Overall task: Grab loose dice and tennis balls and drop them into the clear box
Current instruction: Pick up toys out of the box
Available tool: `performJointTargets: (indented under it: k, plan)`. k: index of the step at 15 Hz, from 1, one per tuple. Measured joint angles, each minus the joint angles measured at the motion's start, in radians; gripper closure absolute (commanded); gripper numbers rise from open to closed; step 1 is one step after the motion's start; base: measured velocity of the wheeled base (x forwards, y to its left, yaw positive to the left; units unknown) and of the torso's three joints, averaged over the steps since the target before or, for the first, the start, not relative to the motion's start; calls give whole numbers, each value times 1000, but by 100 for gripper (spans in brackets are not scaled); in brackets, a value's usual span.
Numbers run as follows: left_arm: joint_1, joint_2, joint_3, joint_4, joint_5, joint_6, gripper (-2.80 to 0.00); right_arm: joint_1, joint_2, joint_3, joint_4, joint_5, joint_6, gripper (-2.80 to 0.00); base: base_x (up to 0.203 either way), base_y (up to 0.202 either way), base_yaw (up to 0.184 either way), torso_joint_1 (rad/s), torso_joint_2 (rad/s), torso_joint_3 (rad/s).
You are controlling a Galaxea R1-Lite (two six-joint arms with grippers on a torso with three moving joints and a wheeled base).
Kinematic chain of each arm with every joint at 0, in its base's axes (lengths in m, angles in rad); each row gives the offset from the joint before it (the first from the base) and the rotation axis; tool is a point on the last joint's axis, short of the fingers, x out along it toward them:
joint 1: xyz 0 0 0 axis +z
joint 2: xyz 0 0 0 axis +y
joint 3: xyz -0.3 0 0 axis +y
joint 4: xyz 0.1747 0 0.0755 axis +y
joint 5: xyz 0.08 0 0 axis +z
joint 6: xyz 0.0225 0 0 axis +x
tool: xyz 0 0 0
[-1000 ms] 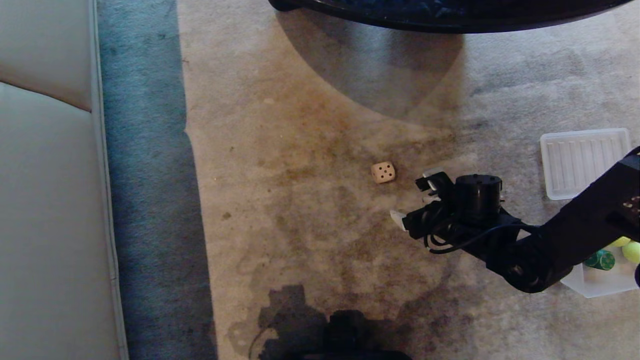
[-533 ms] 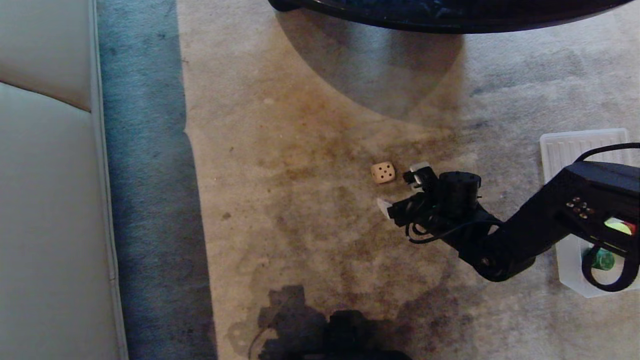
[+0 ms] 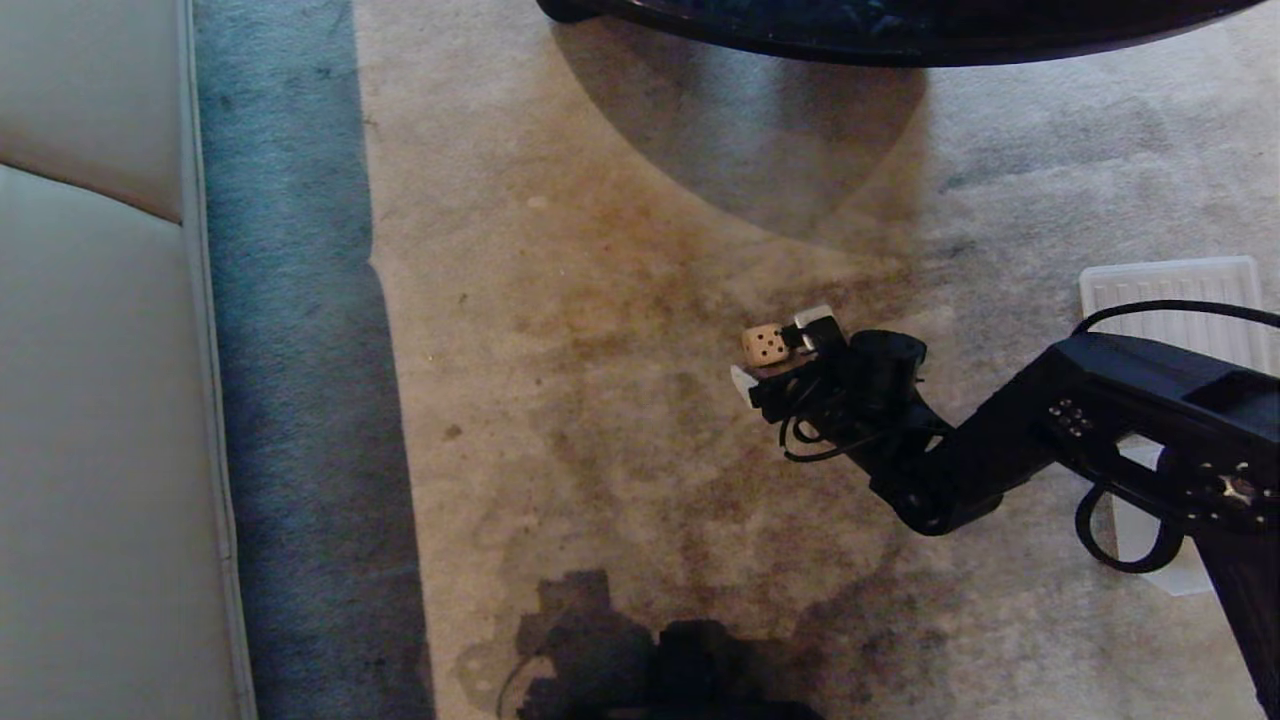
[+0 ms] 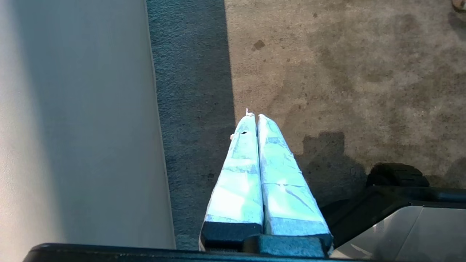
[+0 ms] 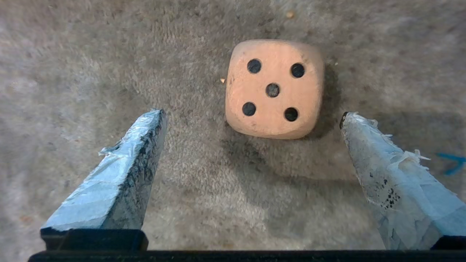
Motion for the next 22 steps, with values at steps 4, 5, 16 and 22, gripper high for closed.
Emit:
performJointTargets:
  k: [4, 5, 16, 22]
  plan:
    - [0, 0, 0, 0, 0, 0, 0, 1, 60, -76, -52, -3, -16, -280, 0, 0, 0, 0, 0, 0]
    - [0, 0, 0, 0, 0, 0, 0, 1, 75, -101, -61, -6, -18, -280, 0, 0, 0, 0, 0, 0]
    - [0, 0, 0, 0, 0, 0, 0, 0, 152, -178, -103, -8, -77, 0, 0, 0, 0, 0, 0, 0]
    - [0, 0, 0, 0, 0, 0, 0, -2, 76, -61, -91, -45, -87, 0, 0, 0, 0, 0, 0, 0]
